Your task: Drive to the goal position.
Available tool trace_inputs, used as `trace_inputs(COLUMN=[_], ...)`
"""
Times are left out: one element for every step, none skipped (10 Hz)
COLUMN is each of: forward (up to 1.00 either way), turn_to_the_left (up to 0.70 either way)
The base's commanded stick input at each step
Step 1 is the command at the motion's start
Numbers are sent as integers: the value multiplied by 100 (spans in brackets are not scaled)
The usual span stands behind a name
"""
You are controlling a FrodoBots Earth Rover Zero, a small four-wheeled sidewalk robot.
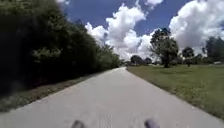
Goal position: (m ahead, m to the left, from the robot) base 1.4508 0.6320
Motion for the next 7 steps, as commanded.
trace_inputs(forward=[50, 50, 50, 50, 50, 50, 50], turn_to_the_left=[0, 0, 0, 0, 0, 0, 0])
